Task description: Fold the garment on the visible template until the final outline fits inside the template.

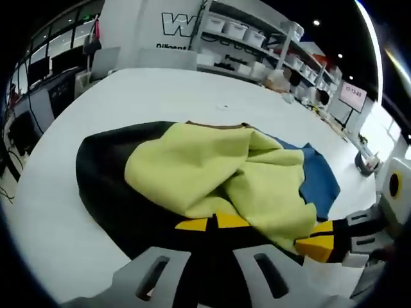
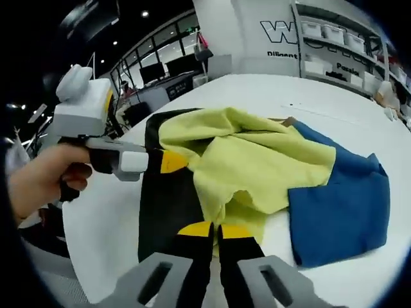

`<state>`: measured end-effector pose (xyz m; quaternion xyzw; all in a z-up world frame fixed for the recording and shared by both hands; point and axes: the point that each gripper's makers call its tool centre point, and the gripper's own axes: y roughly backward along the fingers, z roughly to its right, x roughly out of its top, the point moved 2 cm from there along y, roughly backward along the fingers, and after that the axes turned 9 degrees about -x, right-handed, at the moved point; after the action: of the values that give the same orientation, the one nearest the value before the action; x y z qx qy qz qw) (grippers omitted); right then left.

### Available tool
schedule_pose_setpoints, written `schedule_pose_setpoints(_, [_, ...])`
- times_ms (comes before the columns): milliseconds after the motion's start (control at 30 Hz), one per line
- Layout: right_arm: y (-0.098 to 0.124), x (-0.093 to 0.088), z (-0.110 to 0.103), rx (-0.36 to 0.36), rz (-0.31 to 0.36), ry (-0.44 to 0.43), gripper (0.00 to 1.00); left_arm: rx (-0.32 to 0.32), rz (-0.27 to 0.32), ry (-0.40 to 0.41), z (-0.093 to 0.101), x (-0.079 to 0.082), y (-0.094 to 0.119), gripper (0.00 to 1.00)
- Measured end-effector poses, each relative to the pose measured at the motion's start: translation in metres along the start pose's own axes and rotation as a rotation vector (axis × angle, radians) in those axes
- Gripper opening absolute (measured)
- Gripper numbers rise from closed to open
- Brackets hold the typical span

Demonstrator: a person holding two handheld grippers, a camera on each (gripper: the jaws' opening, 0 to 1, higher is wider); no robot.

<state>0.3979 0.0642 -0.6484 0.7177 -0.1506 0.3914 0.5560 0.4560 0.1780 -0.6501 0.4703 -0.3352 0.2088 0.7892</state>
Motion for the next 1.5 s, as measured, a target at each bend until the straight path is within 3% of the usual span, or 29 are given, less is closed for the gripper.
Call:
schedule_pose_setpoints(233, [0.024,0.018,0.031,-0.037,0.042,0.017,0.00,-0.033,-0.021,-0.038,-0.001,0.003,0.024,0.00])
schedule_pose_setpoints(300, [0.032,0.021,0.046,-0.084,0.044,0.061,0.00,-0.043,-0.034,-0.048,-0.001,0.003,0.033,0.00])
schedule_pose_setpoints(433, [0.040,0.024,0.061,-0.100,0.041,0.044,0.00,-0.064,-0.087,-0.115,-0.001,-0.001,0.050,0.00])
schedule_pose_setpoints(667, [0.055,0.011,0.068,-0.076,-0.031,0.060,0.00,-0.091,-0.137,-0.157,-0.008,-0.004,0.072,0.00])
schedule_pose_setpoints(800, [0.065,0.006,0.067,-0.062,-0.050,0.068,0.00,-0.136,-0.203,-0.218,-0.006,-0.008,0.084,0.00])
schedule_pose_setpoints(1033, [0.078,0.004,0.083,-0.078,-0.056,0.029,0.00,-0.106,-0.229,-0.242,-0.028,0.000,0.093,0.00])
schedule_pose_setpoints(1300, [0.074,0.001,0.105,-0.101,-0.095,-0.040,0.00,-0.059,-0.260,-0.254,-0.050,0.004,0.088,0.00])
schedule_pose_setpoints(1433, [0.073,0.003,0.113,-0.117,-0.095,-0.063,0.00,-0.001,-0.302,-0.296,-0.063,0.003,0.085,0.00])
schedule_pose_setpoints(1500, [0.071,0.003,0.116,-0.120,-0.093,-0.078,0.00,0.021,-0.280,-0.301,-0.065,0.006,0.084,0.00])
